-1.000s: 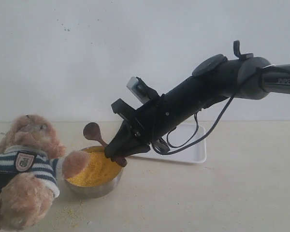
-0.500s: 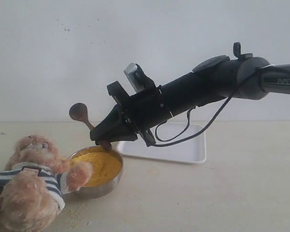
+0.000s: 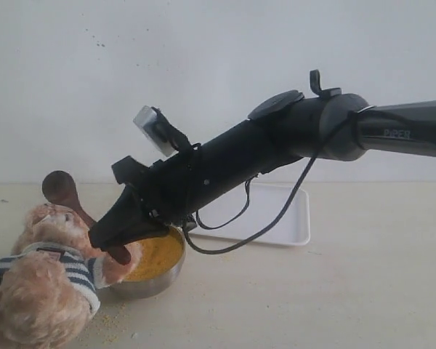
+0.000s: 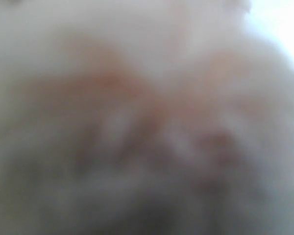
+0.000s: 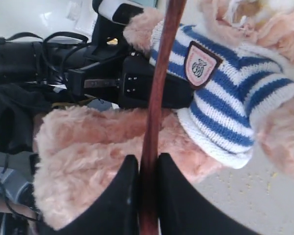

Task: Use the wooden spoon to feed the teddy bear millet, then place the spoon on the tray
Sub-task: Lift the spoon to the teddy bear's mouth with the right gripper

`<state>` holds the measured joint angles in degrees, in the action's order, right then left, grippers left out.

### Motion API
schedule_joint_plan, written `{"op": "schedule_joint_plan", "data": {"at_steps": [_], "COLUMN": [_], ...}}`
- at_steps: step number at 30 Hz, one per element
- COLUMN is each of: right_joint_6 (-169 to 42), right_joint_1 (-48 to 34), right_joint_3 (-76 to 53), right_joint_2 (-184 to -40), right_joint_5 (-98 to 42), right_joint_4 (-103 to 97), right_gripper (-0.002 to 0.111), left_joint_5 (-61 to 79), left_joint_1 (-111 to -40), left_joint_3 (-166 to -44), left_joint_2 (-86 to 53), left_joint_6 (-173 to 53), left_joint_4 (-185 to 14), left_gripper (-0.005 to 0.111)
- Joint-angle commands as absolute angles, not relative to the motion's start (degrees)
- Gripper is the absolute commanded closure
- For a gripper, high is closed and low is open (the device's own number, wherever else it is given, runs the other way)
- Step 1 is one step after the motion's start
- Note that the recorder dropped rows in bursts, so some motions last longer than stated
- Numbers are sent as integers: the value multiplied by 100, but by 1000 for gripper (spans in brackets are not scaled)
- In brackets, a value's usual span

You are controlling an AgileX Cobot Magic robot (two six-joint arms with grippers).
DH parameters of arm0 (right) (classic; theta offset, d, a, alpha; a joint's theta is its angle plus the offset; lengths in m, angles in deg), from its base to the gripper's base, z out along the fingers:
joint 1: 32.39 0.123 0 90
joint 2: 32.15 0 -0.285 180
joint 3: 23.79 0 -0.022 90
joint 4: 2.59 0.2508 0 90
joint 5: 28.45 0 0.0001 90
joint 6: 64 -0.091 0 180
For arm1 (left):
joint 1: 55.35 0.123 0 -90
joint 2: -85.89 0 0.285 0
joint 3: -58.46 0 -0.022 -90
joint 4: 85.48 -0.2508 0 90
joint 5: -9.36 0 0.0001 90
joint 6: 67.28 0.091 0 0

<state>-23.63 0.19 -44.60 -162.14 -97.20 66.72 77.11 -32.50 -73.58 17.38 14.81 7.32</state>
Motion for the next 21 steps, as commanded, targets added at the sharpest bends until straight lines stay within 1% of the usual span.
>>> {"op": "schedule_joint_plan", "data": {"at_steps": [1,6,12,14,18,21], "right_joint_6": [-2228,-2065,-1957,-1957,-2227,-2475], "right_joint_1": [117,351,642,642,390,96], "right_joint_3": [-4457,-4457,-4457,-4528,-4616,-4616], "right_joint_2": [-16152,-16152,-16152,-16152,-15978,-15719], "right_joint_5": [-9161,-8769,-7974,-8051,-8452,-9167], "right_joint_4": [6038,5372,5184,5142,4549,3863], "right_gripper": [109,109,109,109,109,109], "left_joint_5": [7933,7933,7933,7933,7933,7933], "left_joint_1": [-3271,-3271,-3271,-3271,-3271,-3271], "left_joint_3": [-7389,-7389,-7389,-7389,-7389,-7389], "left_joint_2": [1745,1745,1745,1745,1745,1745], "left_joint_6": [1485,1497,1508,1522,1522,1522], "left_joint_4": [717,747,746,759,825,945], "left_gripper": [103,103,103,103,103,103]}}
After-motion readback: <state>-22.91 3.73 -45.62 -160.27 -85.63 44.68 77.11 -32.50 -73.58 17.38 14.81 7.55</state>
